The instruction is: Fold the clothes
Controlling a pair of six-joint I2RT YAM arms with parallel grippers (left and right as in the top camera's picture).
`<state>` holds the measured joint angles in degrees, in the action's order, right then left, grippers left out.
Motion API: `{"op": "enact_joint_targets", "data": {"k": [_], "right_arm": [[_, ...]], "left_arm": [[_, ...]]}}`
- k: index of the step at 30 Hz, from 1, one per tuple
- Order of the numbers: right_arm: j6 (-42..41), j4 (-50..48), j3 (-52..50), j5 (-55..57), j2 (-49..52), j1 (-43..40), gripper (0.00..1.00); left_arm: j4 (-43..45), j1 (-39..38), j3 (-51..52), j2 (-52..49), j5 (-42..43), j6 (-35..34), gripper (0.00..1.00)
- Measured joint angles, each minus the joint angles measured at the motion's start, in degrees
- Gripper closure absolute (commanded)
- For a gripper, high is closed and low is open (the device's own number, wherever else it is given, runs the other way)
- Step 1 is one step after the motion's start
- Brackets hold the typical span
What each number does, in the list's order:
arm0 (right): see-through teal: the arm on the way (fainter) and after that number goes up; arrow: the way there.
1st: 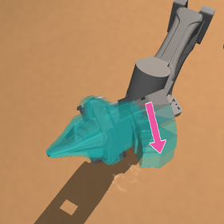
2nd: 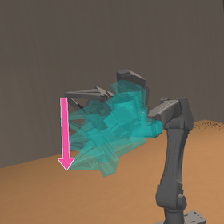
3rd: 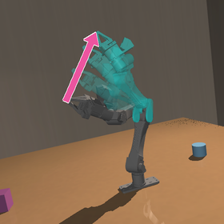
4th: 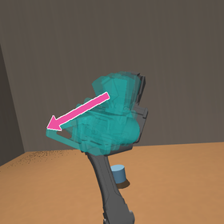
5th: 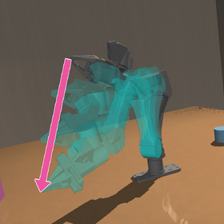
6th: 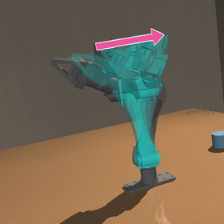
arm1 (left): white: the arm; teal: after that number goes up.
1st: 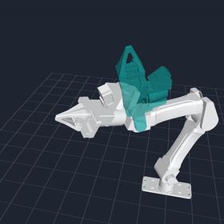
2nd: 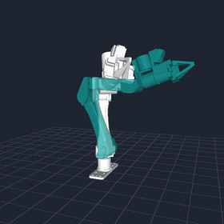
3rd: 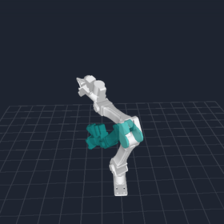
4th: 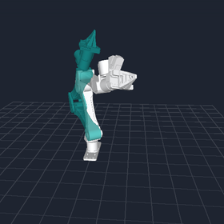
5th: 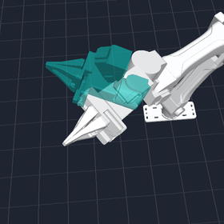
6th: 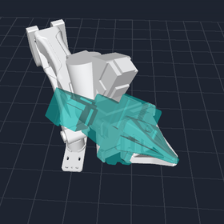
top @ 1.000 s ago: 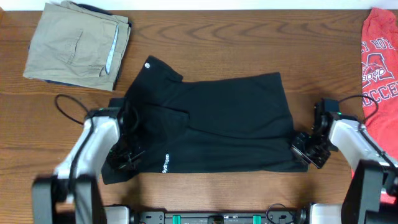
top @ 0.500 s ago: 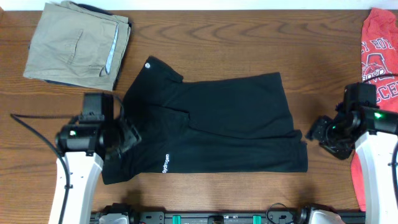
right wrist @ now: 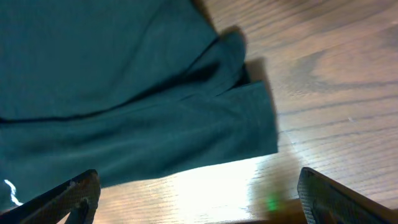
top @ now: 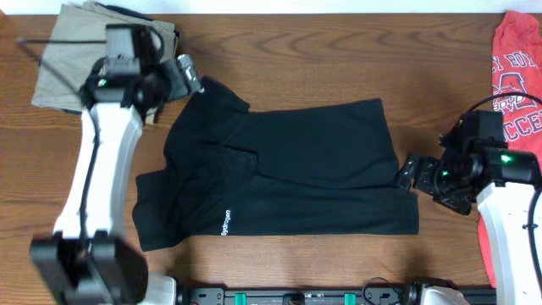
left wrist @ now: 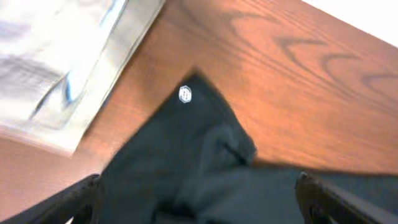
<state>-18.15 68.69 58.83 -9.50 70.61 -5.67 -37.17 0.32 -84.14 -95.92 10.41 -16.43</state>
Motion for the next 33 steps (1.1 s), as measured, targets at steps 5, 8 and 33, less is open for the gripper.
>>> {"op": "enact_joint_targets", "data": {"k": [5,8,33], "right_arm": [[0.66,-1.88,-1.42,-0.24,0.02,2.49,0.01],[0.81,-3.1,-1.79,-0.24,0.02,3.32,0.01],[0.92,-4.52,-2.03,-0.35,0.02,3.34,0.09]], "left_arm": [[7.39,-0.04,0.0,-10.45,0.2,2.05,0.01],[10.67,-0.22,0.0,-14.71,0.2,3.23,0.01],[19.1,-5.66,0.0,-28.02,-11.3,12.0,0.44]]}}
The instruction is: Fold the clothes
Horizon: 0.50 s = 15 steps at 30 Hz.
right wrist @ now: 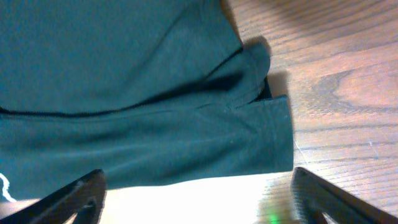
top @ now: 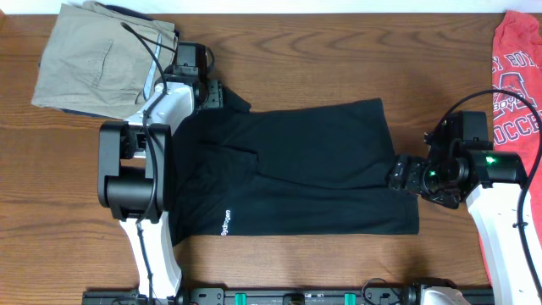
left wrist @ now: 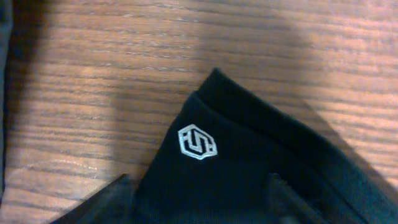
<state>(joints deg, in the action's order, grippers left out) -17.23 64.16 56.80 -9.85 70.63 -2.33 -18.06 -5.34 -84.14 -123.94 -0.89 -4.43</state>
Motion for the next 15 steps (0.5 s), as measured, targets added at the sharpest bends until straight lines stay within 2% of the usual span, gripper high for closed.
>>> {"op": "enact_joint_targets", "data": {"k": [2,4,6,9,12,15], "right_arm": [[-0.04,-0.81,0.0,-0.04,0.0,0.0,0.08],[-0.07,-1.42,0.02,-0.02,0.0,0.0,0.06],[-0.07,-1.92,0.15,-0.02,0.0,0.0,0.05],[-0.07,-4.15,1.07,-0.02,0.02,0.0,0.05],[0.35,-8.57,2.34,-0.48,0.02,0.0,0.05],[2.16,-13.31,3.39,-2.1,0.02,0.0,0.15]], "left_arm": [[0.15,-0.02,0.0,-0.15,0.02,0.09,0.46],[0.22,-0.02,0.0,-0.22,0.02,0.09,0.56],[0.44,-0.02,-0.04,-0.37,0.02,-0.22,0.73],[0.83,-0.02,-0.26,-0.66,-0.09,-0.09,0.93],[0.96,0.0,-0.74,-1.05,-0.63,0.24,0.94],[0.94,-0.02,-0.81,-1.11,-0.81,0.24,0.94]]}}
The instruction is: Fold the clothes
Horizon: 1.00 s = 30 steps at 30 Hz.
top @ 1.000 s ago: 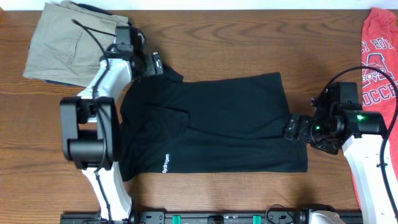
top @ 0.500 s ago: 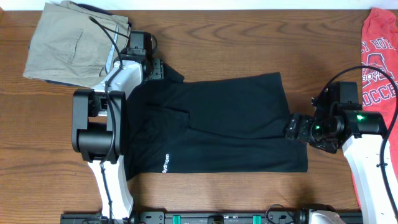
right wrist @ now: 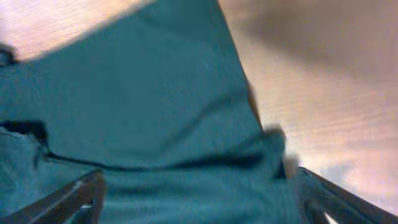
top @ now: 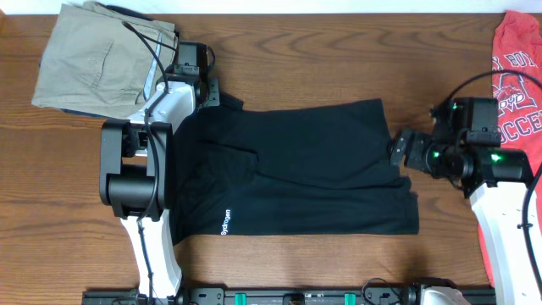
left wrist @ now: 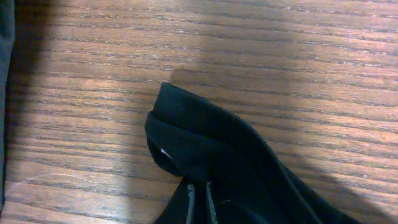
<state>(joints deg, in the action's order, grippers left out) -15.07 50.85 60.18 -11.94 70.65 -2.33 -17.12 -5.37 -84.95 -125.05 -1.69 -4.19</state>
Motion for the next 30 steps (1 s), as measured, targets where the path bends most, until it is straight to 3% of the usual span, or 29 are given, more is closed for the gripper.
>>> {"op": "enact_joint_targets", "data": {"k": [3,11,20,30], "right_arm": [[1.64,-5.51,0.39,-0.46,0.15,0.02,0.23],[4.28,-17.99,4.0,1.77,13.16,0.02,0.24],[10.25,-20.24,17.49,6.19,35.58,3.63,0.31],[12.48,-19.85,26.38,11.82,52.33,7.37,0.3]], "left_arm": [[0.0,0.0,0.0,0.0,0.0,0.0,0.94],[-0.09,0.0,-0.04,0.0,-0.02,0.0,0.94],[-0.72,0.0,-0.42,-0.11,0.0,-0.02,0.94],[-1.09,0.0,-0.5,-0.11,0.0,-0.02,0.93]]}}
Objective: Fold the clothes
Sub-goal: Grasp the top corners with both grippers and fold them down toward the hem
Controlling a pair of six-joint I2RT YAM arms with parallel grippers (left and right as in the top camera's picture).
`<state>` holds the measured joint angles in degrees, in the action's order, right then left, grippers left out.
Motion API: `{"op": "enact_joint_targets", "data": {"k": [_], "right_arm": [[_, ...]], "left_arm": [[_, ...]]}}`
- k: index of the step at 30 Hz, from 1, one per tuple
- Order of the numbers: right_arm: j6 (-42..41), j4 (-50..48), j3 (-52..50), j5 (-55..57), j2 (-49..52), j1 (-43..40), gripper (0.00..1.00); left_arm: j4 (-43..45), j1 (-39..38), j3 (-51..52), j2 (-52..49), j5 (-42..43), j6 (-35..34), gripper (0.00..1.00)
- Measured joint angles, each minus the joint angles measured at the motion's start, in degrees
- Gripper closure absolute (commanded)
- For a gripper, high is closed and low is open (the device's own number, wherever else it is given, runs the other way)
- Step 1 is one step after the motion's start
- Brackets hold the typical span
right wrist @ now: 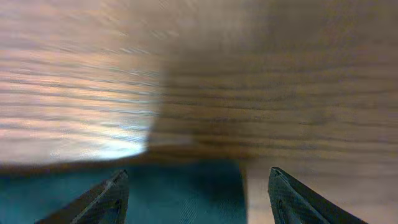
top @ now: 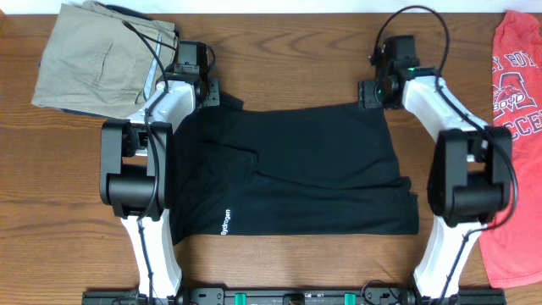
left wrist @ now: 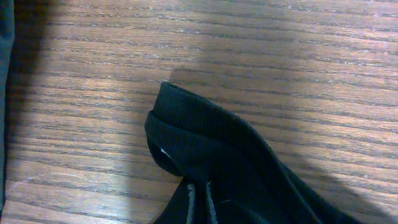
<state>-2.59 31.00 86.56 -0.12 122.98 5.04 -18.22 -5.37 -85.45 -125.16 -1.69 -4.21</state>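
Note:
A black polo shirt (top: 288, 169) lies flat on the wooden table (top: 288, 51), folded once lengthwise, with a small white logo near its lower left. My left gripper (top: 210, 95) is shut on the shirt's top left corner, the pinched cloth (left wrist: 205, 155) bunched between the closed fingers (left wrist: 190, 199). My right gripper (top: 368, 93) stands open at the shirt's top right corner (right wrist: 211, 186), one finger (right wrist: 106, 196) on each side of it.
Folded khaki trousers (top: 102, 51) lie at the back left, just beyond the left gripper. A red T-shirt with white lettering (top: 512, 102) hangs along the right edge. Both arms reach up the table's sides to the far edge of the shirt.
My right gripper has moved from the shirt's right edge, mid-table, to its top right corner. The left gripper has stayed shut on the top left corner.
At first my left gripper was open above the shirt's top left corner and my right was open at the lower right edge. The left then came down over the corner and shut on it. The right went to the top right corner, still open.

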Motion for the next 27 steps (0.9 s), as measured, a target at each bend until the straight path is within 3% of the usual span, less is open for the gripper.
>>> {"op": "enact_joint_targets", "data": {"k": [6,9,15,17,20,27], "right_arm": [[0.28,-0.98,0.85,1.77,1.44,-0.09,0.32],[0.57,-1.07,0.85,1.95,1.86,-0.11,0.49],[0.04,-0.9,0.87,1.46,1.9,-0.09,0.53],[0.0,-0.68,0.9,1.01,1.9,-0.09,0.66],[-0.66,0.02,1.03,0.33,1.9,-0.09,0.97],[-2.67,1.66,1.44,0.15,1.9,-0.66,0.99]], "left_arm": [[-0.39,0.0,-0.11,0.0,-0.02,0.0,0.94],[-0.39,0.0,-0.11,0.0,-0.02,0.0,0.94],[-0.39,0.0,-0.11,0.0,-0.02,0.0,0.94],[-0.39,0.0,-0.11,0.0,-0.02,0.0,0.94],[-0.37,0.0,-0.13,0.0,-0.02,0.0,0.94],[-0.72,0.0,-0.13,0.15,-0.02,-0.63,0.94]]}}
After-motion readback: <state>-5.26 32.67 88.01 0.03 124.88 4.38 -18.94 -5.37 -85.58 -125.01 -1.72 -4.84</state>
